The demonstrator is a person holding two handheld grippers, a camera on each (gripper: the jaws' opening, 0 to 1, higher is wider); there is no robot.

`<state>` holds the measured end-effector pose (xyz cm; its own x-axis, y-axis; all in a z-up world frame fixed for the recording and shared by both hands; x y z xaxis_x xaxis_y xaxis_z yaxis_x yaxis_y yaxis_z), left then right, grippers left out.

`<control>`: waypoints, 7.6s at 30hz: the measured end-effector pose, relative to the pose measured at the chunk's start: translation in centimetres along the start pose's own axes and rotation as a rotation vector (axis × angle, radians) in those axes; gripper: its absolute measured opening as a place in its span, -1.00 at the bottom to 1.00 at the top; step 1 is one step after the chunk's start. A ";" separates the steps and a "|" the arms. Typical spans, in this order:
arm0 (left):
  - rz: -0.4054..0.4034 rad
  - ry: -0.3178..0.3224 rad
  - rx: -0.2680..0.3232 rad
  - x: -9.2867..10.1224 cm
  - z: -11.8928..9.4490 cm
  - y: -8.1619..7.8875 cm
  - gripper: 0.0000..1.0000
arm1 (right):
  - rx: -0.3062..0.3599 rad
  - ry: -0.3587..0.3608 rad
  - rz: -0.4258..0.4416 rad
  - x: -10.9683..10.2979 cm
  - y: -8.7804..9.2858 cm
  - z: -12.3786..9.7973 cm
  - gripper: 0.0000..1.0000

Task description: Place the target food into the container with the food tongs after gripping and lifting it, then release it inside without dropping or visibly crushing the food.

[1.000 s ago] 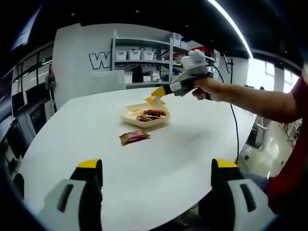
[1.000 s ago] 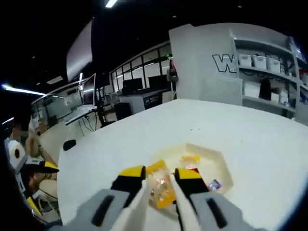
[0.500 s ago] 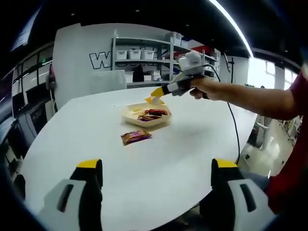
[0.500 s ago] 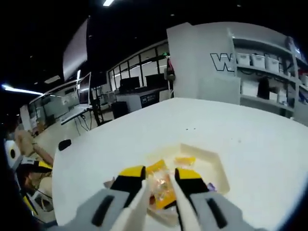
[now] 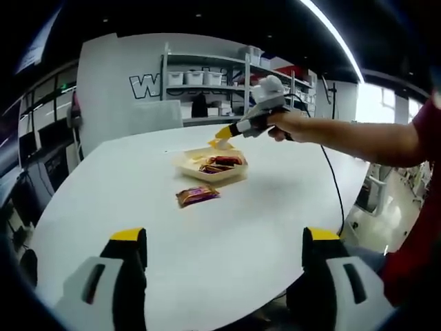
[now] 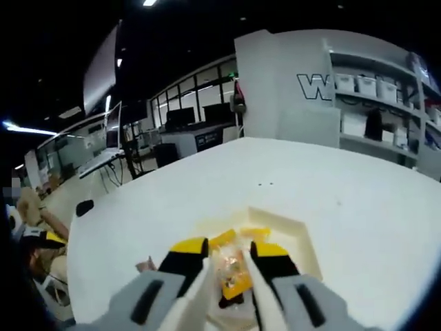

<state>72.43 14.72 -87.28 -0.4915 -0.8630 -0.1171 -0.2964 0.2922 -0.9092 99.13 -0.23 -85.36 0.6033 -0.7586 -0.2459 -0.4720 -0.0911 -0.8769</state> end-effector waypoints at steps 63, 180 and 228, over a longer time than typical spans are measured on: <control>0.010 0.021 0.012 1.5 -0.4 -0.2 0.81 | -0.032 -0.169 -0.176 -8.6 5.8 -1.6 -0.50; -0.021 0.026 0.004 1.7 -0.5 0.2 0.97 | -0.124 -0.180 -0.089 -8.9 5.5 -1.3 -0.64; -0.025 0.002 -0.024 0.2 -0.3 0.9 0.98 | -0.021 -0.069 -0.002 -2.8 -0.2 0.7 -0.63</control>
<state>71.79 14.95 -88.02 -0.4852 -0.8694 -0.0935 -0.3287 0.2805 -0.9018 97.97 2.34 -84.79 0.6471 -0.7120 -0.2727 -0.4837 -0.1070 -0.8686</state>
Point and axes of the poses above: the point that each gripper's makers call its tool centre point, and the gripper's own axes: z roughly forward along the fingers, x roughly to its right, y roughly out of its underside, the point moved 2 cm from there along -z, roughly backward along the fingers, and after that the axes turned 9 degrees about z, right-handed, at the moved point
